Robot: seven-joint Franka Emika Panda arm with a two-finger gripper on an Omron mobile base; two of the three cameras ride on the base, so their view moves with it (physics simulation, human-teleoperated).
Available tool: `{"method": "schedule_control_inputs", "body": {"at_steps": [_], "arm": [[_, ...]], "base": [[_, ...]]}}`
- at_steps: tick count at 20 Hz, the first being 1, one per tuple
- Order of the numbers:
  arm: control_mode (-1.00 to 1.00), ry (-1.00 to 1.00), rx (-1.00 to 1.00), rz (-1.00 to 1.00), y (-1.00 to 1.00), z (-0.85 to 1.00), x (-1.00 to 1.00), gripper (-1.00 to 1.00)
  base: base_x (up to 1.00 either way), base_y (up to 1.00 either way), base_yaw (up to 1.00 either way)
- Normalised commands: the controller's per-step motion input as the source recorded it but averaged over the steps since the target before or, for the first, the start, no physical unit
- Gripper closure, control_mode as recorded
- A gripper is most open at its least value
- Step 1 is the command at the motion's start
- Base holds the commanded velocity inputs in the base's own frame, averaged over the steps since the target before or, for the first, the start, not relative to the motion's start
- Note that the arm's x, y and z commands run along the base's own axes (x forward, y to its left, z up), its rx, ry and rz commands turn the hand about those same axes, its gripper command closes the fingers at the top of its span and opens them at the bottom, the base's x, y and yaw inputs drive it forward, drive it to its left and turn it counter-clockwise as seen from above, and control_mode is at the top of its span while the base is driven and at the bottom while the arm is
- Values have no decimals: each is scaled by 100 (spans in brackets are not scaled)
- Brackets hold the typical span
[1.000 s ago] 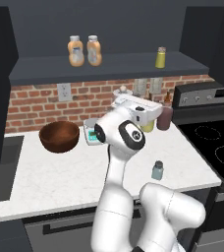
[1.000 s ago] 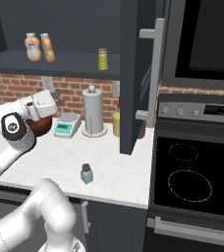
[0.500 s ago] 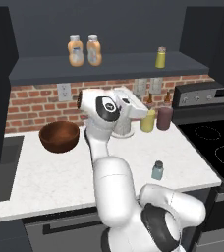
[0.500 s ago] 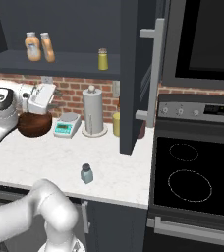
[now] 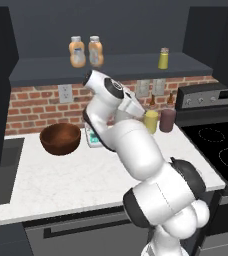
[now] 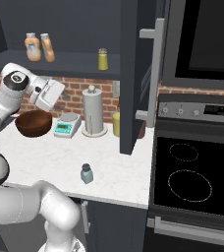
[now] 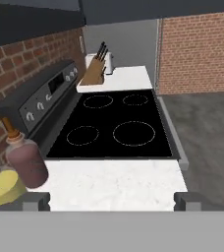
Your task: Put the shaker and condiment bottle from the counter next to their counterparts in the cabinet.
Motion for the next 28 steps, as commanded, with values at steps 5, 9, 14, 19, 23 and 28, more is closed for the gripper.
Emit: {"method": "schedule_control_inputs", "body": {"at_steps": [5, 9, 14, 19, 23, 28], "arm": [[-100, -5, 0, 21, -1, -98, -14, -100], [-100, -7, 0, 5, 0, -42, -1, -100], [-100, -5, 1, 0, 0, -39, 0, -100], [-100, -5, 1, 0, 0, -100, 0, -100], [-100, 0, 0, 0, 0, -100, 0, -100], [-100, 10, 1, -6, 4, -18, 12, -100]], "base": [[0, 0, 0], [0, 0, 0], [0, 0, 0], [0, 0, 0], [0, 0, 0], [0, 0, 0]]}}
